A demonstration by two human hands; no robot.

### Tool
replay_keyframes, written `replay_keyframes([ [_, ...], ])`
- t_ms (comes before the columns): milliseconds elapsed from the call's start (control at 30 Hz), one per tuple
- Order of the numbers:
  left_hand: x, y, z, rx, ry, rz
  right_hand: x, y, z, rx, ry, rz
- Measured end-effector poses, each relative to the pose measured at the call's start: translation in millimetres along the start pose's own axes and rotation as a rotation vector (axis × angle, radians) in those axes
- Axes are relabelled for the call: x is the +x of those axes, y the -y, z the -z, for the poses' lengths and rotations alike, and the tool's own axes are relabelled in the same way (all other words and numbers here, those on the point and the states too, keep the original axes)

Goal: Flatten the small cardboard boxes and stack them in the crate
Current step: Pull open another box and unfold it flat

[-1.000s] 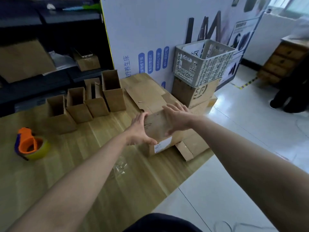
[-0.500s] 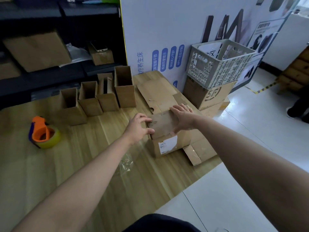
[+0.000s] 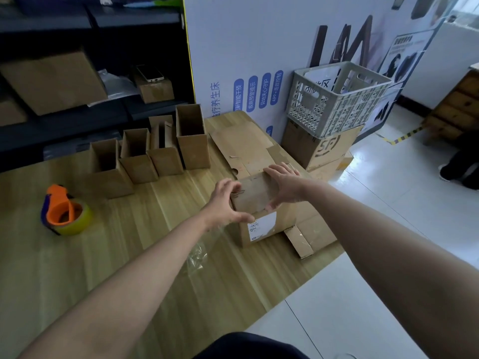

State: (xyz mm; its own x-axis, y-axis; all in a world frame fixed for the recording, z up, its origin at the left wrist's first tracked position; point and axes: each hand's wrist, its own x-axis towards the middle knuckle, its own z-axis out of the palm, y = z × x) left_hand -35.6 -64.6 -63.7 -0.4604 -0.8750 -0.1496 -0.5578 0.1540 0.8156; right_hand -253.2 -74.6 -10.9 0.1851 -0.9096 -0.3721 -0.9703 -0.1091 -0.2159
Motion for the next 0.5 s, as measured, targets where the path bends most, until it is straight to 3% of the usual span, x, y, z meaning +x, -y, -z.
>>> replay_keyframes([
  [167,3.5,0.3,-10.2,0.032,-0.001,0.002,-3.3,-1.6,-2.5,-0.005,-0.06,0.016],
  [300,8.5,-1.7,2.6,-0.048,-0.085,0.042,-11.9,1.8,-15.4,-0.015,-0.283,0.026],
  [400,7.7,-4.0,24.3,-0.314,-0.199,0.148,-21.0,-0.4,-16.2,0.209,-0.446,-0.056],
  [500,4.9,-2.8,44.5,-0.625,-0.243,0.319,-26.5,-4.8,-9.5,0.583,-0.436,-0.155],
])
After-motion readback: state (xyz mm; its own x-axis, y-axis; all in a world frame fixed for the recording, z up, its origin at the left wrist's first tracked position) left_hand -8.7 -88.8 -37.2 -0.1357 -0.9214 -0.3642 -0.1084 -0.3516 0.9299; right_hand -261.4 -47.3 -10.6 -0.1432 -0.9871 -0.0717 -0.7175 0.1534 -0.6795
